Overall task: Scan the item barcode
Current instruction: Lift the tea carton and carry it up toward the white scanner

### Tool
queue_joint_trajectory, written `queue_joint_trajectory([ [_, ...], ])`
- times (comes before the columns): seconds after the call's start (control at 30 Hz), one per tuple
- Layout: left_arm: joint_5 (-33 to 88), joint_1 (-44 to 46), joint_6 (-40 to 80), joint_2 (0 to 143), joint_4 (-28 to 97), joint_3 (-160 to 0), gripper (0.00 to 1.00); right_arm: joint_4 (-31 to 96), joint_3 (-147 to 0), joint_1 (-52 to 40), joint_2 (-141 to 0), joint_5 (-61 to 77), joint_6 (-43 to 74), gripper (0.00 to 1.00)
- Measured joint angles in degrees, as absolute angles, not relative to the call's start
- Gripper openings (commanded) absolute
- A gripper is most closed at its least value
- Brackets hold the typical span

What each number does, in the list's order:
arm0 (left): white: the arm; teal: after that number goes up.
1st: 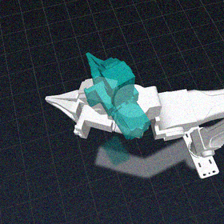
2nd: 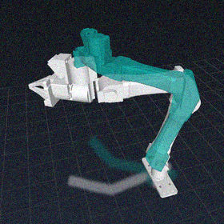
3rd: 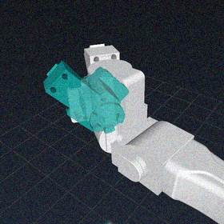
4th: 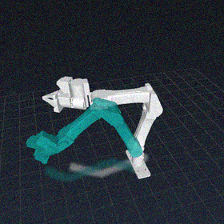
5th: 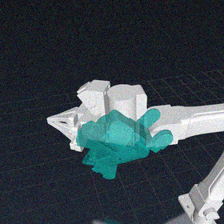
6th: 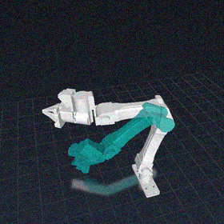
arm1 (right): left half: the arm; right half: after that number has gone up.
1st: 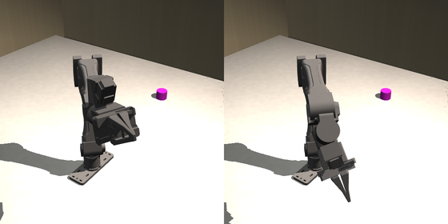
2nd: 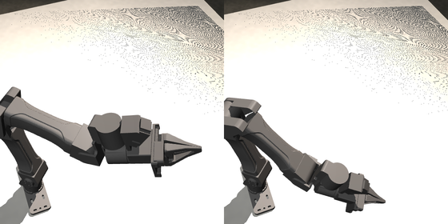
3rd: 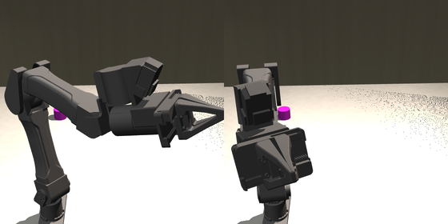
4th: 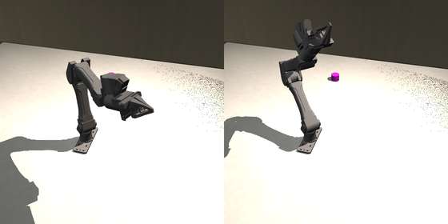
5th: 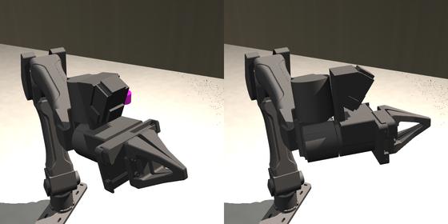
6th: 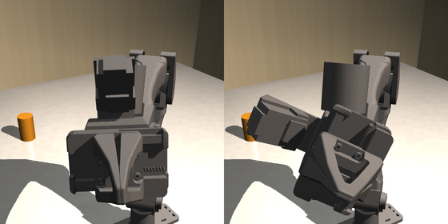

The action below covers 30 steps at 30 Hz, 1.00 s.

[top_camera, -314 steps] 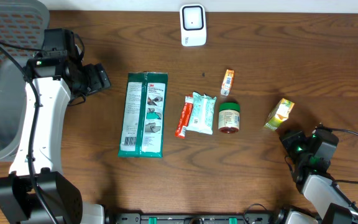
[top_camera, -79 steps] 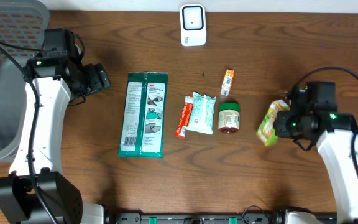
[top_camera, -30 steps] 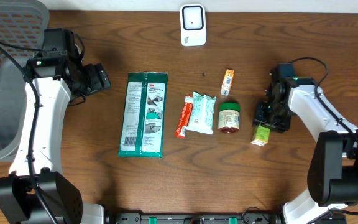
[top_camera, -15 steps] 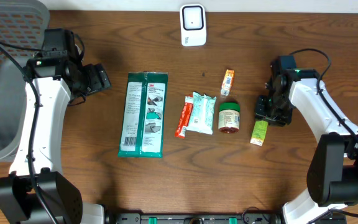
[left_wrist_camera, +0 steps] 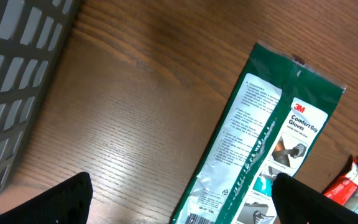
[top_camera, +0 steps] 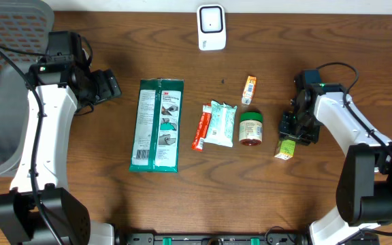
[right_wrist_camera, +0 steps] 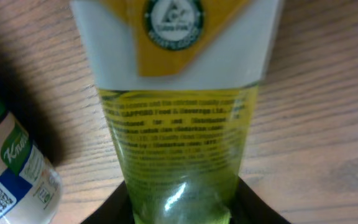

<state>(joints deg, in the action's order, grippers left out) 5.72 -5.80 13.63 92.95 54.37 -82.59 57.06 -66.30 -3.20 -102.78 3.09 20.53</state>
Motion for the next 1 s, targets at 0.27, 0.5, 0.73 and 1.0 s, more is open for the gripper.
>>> queue_joint_trajectory([
  [0.27, 5.7, -5.8, 13.6, 92.9, 54.4, -82.6, 0.93, 61.4, -69.1, -3.2, -102.7, 2.9, 20.6, 0.30],
  [0.5, 5.7, -5.8, 13.6, 92.9, 54.4, -82.6, 0.92, 71.2, -83.6, -3.2, -102.8, 3.2, 20.3, 0.26],
  [0.73, 5.7, -5.8, 13.6, 92.9, 54.3, -82.6, 0.92, 83.3, -108.9, -5.1, -105.5, 3.3, 20.2, 0.26],
  [1.0, 5.7, -5.8, 13.6, 92.9, 54.3, -82.6, 0.92, 88.7, -139.6, -8.4, -122.8, 6.5, 20.1, 0.25],
])
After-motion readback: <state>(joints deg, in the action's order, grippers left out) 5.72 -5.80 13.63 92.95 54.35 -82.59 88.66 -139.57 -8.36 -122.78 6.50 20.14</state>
